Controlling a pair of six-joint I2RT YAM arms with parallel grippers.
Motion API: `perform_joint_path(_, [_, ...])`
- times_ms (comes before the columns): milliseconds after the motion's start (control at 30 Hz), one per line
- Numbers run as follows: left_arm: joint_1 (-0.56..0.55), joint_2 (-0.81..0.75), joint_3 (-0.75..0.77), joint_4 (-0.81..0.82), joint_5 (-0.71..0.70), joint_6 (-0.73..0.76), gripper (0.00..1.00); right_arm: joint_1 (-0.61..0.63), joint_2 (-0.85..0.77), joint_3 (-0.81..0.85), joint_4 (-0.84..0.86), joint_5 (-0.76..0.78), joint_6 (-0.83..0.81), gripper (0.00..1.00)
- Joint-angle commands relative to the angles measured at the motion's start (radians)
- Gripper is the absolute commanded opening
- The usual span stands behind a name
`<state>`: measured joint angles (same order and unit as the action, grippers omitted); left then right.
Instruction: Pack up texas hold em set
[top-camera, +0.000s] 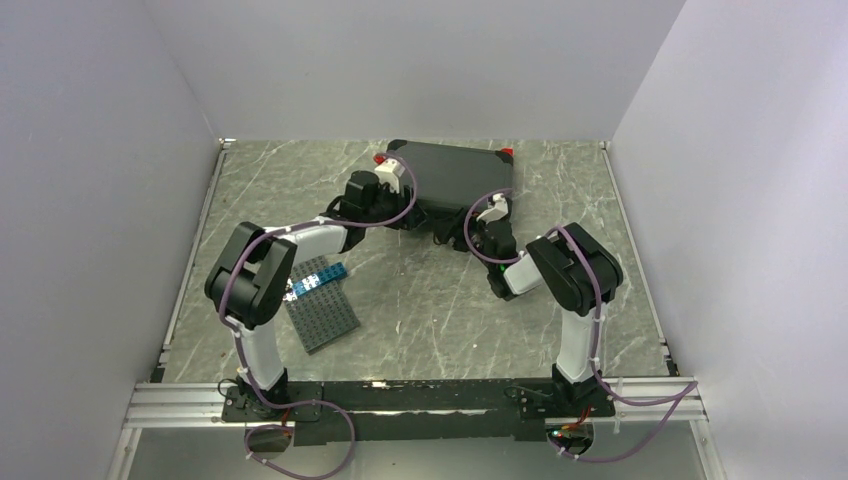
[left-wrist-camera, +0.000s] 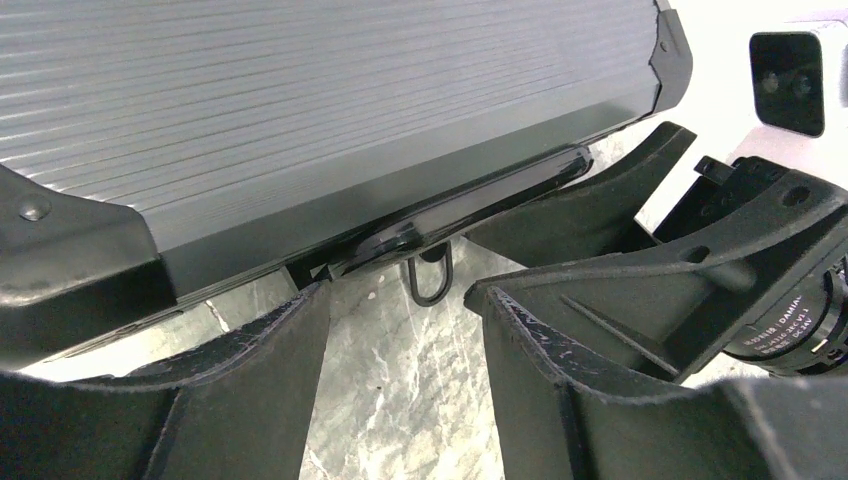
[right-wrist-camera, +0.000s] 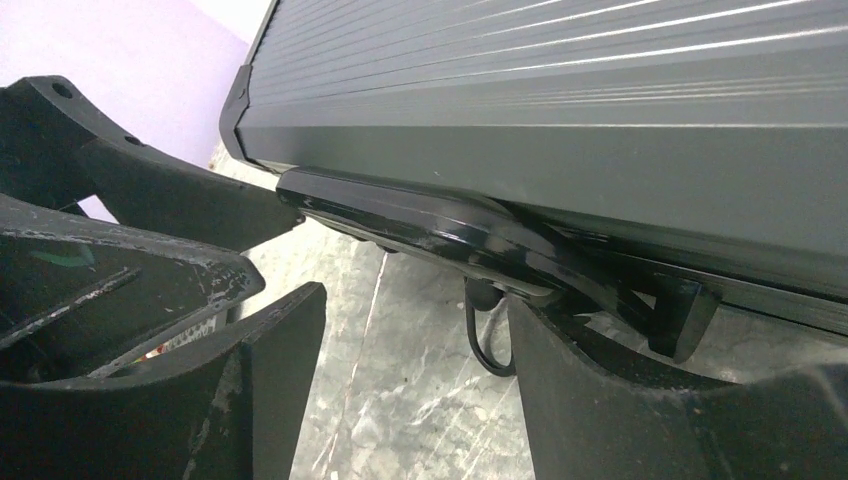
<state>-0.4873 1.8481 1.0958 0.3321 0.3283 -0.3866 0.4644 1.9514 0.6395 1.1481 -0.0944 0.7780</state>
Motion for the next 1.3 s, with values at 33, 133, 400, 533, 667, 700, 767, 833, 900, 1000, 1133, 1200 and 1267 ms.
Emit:
perform_joint_path(33, [-0.005, -0.002, 0.032, 0.041, 0.015, -0.001, 0.62, 0.000, 0.020, 0.012, 0.007, 0.055, -0.001, 0.72])
perform_joint_path(133, [-0.005, -0.038, 0.002, 0.044, -0.041, 0.009, 0.62, 0.000, 0.014, 0.012, -0.009, 0.060, -0.007, 0.72])
perform_joint_path(400, [0.003, -0.218, -0.075, -0.016, -0.155, 0.006, 0.80, 0.005, 0.019, -0.042, 0.018, 0.118, 0.019, 0.73])
perform_joint_path(533, [0.008, -0.304, -0.113, -0.050, -0.179, 0.003, 0.86, 0.005, 0.051, -0.039, 0.043, 0.099, 0.027, 0.73])
perform_joint_path(667, [0.025, -0.379, -0.135, -0.104, -0.176, -0.006, 0.88, 0.006, 0.074, -0.015, 0.050, 0.039, 0.023, 0.73])
perform_joint_path(700, [0.028, -0.402, -0.143, -0.109, -0.172, -0.012, 0.88, 0.006, 0.079, -0.009, 0.056, 0.022, 0.022, 0.73])
perform_joint_path(767, [0.042, -0.446, -0.166, -0.115, -0.161, -0.025, 0.88, 0.006, 0.091, 0.009, 0.058, -0.008, 0.021, 0.72])
perform_joint_path(833, [0.054, -0.499, -0.186, -0.127, -0.149, -0.039, 0.88, 0.006, 0.100, 0.023, 0.064, -0.029, 0.025, 0.71])
perform_joint_path(900, [0.063, -0.544, -0.207, -0.137, -0.140, -0.047, 0.89, 0.009, 0.108, 0.026, 0.086, -0.045, 0.033, 0.70])
perform_joint_path(1000, [0.075, -0.610, -0.236, -0.157, -0.141, -0.046, 0.89, 0.013, 0.108, 0.020, 0.112, -0.052, 0.046, 0.69])
perform_joint_path(1133, [0.089, -0.680, -0.261, -0.186, -0.156, -0.028, 0.90, 0.019, 0.091, 0.006, 0.147, -0.043, 0.058, 0.67])
perform_joint_path(1200, [0.093, -0.703, -0.268, -0.205, -0.167, -0.017, 0.90, 0.021, 0.077, 0.000, 0.166, -0.038, 0.062, 0.67])
perform_joint_path(1267, [0.096, -0.722, -0.278, -0.213, -0.177, -0.010, 0.90, 0.023, 0.061, -0.007, 0.184, -0.029, 0.065, 0.66])
